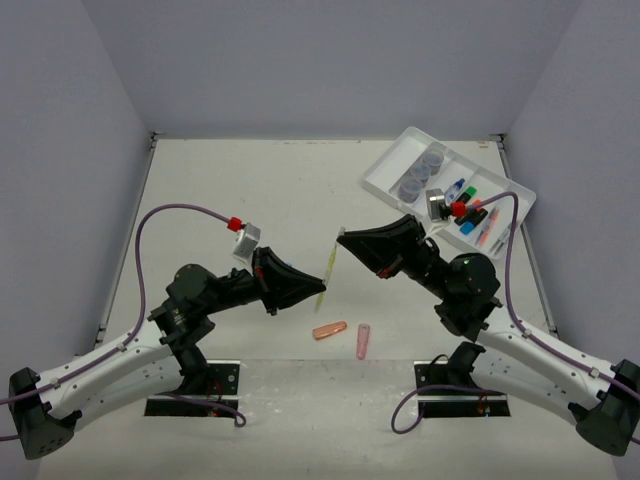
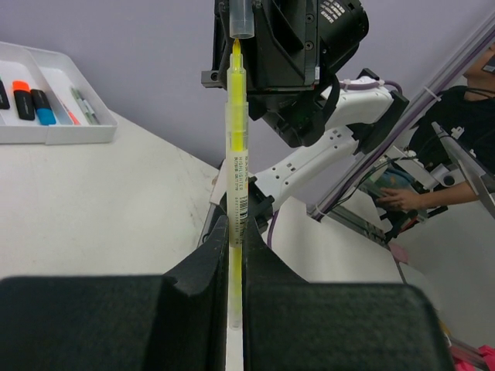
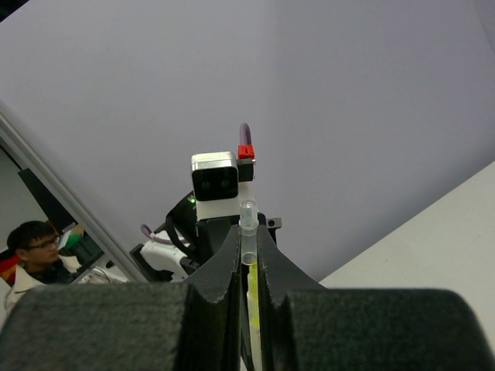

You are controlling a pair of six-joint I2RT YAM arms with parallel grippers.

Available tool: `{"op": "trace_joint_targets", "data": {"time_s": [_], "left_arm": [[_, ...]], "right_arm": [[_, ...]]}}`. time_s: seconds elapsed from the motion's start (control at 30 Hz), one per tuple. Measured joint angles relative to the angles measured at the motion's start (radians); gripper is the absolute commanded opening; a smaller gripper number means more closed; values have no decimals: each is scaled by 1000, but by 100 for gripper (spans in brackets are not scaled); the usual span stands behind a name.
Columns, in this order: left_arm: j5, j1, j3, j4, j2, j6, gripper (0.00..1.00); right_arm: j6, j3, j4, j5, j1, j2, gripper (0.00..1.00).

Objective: Sort the stationery into containers
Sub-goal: Close the pen cap on the pen.

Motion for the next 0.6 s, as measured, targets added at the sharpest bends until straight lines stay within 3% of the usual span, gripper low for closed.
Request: {"op": "trace_joint_targets", "data": {"time_s": [0.6], "left_arm": [[4, 0, 0, 0, 0, 0, 0]], "right_arm": [[-16, 0, 0, -8, 11, 2, 0]]}}
